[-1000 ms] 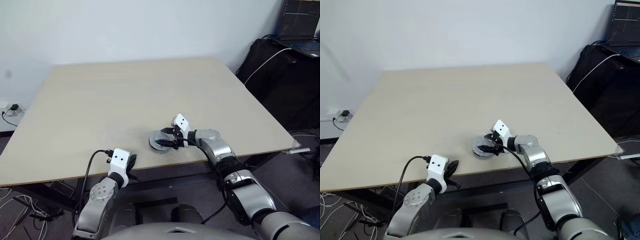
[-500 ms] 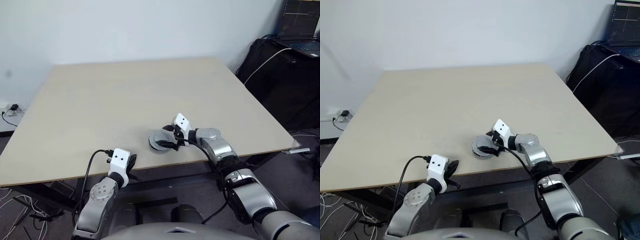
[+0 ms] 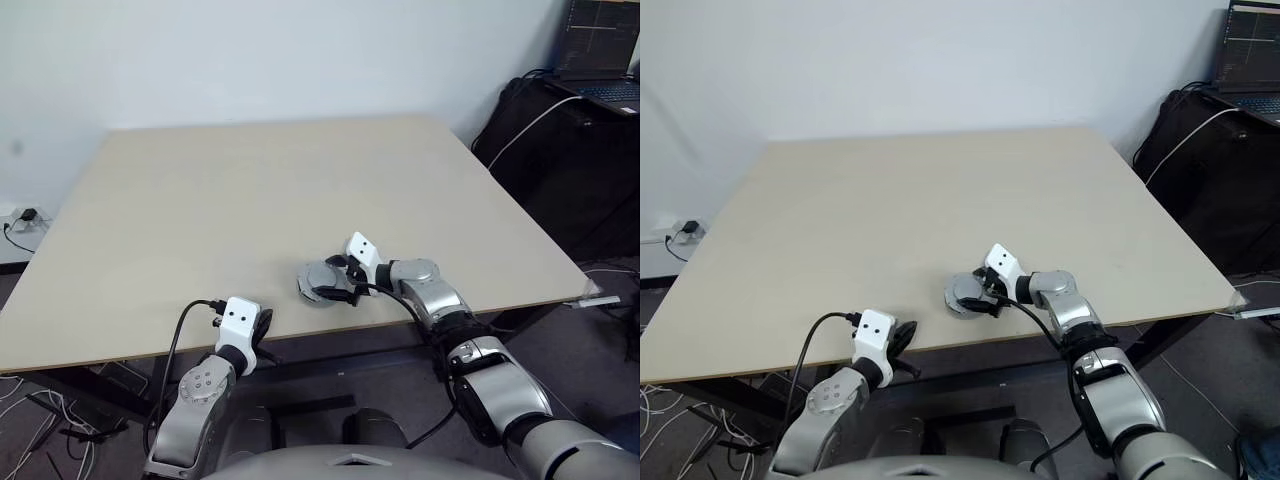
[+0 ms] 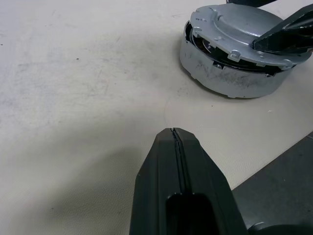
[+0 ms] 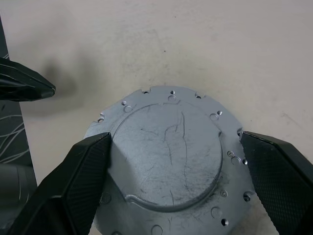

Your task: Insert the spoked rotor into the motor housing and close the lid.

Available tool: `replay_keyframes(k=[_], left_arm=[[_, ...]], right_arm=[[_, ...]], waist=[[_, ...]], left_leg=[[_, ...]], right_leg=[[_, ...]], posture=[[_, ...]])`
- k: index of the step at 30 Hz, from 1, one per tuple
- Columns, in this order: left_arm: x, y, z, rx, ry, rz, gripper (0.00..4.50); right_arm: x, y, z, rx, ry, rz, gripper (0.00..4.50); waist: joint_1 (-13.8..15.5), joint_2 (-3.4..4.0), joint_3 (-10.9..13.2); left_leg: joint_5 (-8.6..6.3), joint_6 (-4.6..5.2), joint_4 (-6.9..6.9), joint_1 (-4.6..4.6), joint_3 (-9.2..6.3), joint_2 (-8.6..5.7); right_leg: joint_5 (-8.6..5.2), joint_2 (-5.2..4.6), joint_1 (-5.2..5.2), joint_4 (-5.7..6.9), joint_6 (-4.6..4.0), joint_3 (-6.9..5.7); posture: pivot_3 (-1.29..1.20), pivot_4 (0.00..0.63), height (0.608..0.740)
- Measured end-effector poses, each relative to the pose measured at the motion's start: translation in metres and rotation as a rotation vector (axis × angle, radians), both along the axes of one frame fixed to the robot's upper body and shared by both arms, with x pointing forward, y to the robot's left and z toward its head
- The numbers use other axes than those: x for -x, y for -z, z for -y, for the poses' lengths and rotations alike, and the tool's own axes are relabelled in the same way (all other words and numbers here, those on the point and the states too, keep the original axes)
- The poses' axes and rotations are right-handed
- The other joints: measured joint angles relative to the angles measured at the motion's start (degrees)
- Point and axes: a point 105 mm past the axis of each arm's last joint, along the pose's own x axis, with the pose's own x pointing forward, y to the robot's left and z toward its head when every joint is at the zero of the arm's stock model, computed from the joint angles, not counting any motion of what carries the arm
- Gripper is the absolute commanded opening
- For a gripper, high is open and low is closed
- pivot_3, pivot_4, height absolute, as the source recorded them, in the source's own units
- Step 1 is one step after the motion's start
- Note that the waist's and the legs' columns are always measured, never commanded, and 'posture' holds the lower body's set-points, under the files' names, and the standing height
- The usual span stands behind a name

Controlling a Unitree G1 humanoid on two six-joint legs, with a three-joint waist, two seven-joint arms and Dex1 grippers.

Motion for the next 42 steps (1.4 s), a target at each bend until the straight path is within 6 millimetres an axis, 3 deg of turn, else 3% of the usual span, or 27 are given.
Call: replay_keyframes(k=[5,20,42], left_arm=[[-0.001,-0.003,0.000,0.001,-0.001,0.009,0.00],[0.000,-0.001,0.000,-0.002,-0.010,0.002,0.00],[0.001,0.000,0.000,-0.001,-0.008,-0.008,0.00]], right_arm=[[0.001,0.001,-0.005,-0.012,-0.006,-0.008,3.10],[0.001,0.000,-0.007,-0.064,0.072,-0.021,3.10],[0.002,0.003,-0.011,0.012,0.061,-0.003,3.10]], waist=[[0.0,0.01,0.0],[0.1,0.01,0.0],[-0.2,0.03,-0.1]], left_leg=[[0.00,0.00,0.01,0.00,0.00,0.00],[0.00,0.00,0.02,-0.01,0.01,0.00],[0.00,-0.01,0.05,0.03,0.01,0.01]], right_leg=[[0.00,0.00,0.00,0.01,0.00,0.01],[0.01,-0.01,-0.02,0.03,0.00,0.02],[0.05,0.00,0.00,0.06,-0.01,0.03]], posture=[[0.00,0.000,0.740],[0.00,0.000,0.740],[0.00,0.000,0.740]])
